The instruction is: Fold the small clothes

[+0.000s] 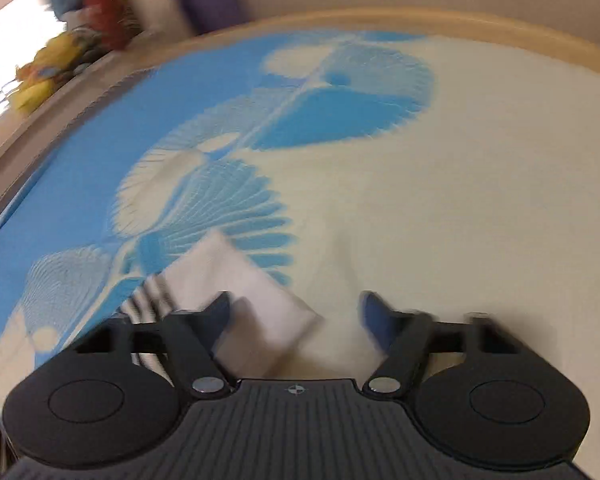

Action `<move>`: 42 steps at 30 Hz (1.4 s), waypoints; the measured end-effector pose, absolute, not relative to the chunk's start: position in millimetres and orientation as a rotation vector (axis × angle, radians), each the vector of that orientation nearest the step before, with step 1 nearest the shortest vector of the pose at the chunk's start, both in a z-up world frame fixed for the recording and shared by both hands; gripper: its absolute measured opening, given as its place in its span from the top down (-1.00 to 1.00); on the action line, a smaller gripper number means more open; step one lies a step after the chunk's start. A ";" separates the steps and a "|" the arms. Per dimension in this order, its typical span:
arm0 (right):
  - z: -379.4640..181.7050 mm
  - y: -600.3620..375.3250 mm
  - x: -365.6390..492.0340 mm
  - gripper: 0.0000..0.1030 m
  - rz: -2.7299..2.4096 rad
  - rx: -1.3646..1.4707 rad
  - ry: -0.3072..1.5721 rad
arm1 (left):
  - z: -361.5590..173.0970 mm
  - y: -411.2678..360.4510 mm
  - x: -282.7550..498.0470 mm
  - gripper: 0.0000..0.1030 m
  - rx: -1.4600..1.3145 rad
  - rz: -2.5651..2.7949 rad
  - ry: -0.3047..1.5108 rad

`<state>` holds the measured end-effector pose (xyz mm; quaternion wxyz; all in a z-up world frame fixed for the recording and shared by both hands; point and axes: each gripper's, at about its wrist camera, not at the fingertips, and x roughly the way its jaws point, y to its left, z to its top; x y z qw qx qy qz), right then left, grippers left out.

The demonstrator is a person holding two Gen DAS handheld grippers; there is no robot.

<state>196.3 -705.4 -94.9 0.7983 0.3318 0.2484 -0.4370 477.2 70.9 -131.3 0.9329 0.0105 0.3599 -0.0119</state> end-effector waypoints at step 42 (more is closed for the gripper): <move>-36.8 -381.2 23.3 0.11 -0.343 0.254 0.731 | -37.2 75.7 301.1 -0.85 -0.069 -0.117 0.717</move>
